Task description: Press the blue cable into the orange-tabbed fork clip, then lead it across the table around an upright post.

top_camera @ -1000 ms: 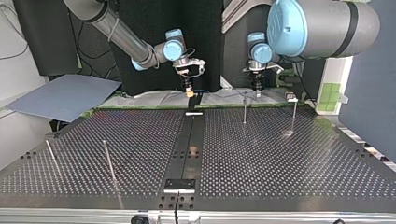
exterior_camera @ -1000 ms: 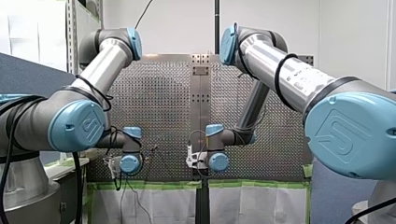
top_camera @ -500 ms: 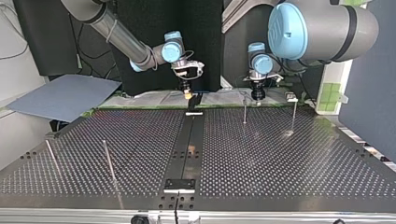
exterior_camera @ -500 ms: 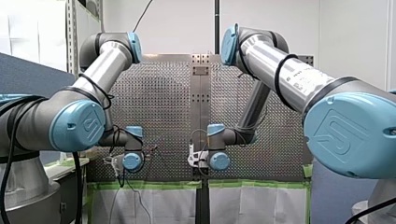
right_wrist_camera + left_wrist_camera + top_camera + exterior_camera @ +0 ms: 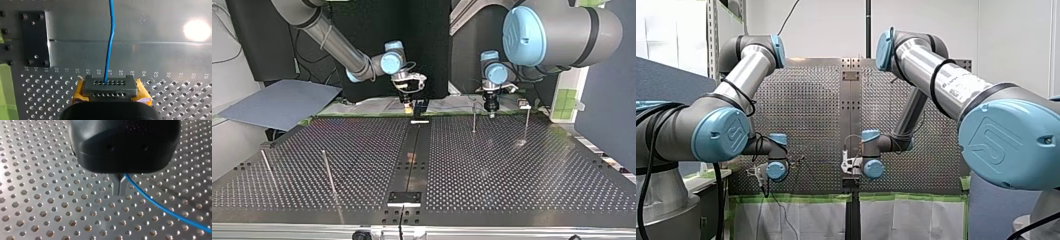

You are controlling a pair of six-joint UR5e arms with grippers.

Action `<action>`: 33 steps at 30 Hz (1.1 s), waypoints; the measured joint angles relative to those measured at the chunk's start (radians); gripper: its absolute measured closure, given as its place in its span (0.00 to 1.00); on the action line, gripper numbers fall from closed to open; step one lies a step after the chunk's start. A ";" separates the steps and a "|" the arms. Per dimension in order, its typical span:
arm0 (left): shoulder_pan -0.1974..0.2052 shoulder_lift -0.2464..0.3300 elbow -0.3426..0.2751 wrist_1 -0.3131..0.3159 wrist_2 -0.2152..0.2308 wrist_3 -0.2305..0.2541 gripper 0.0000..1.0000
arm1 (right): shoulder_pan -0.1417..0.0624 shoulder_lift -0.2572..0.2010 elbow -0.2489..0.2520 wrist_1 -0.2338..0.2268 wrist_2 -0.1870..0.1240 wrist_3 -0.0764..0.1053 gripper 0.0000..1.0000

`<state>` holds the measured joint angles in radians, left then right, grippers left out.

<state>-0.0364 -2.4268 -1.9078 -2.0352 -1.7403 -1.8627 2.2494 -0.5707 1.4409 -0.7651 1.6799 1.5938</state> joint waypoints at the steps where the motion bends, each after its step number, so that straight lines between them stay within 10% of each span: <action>1: 0.002 0.000 0.001 -0.001 0.004 0.000 1.00 | -0.002 0.000 -0.002 0.001 0.000 0.000 1.00; 18: 0.015 0.001 0.012 -0.065 0.065 -0.002 1.00 | -0.014 0.014 -0.005 0.014 0.000 -0.006 1.00; 27: 0.018 0.001 0.021 -0.101 0.023 0.071 1.00 | -0.014 0.016 -0.006 0.013 -0.012 -0.005 1.00; 29: 0.020 0.001 0.022 -0.115 0.024 0.088 0.62 | -0.014 0.016 -0.006 0.014 -0.014 -0.005 1.00; 33: 0.024 0.001 0.023 -0.133 0.045 0.122 0.29 | -0.014 0.016 -0.006 0.014 -0.015 -0.005 1.00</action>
<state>-0.0126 -2.4257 -1.8851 -2.1681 -1.6949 -1.7405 2.2359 -0.5548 1.4351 -0.7509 1.6654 1.5891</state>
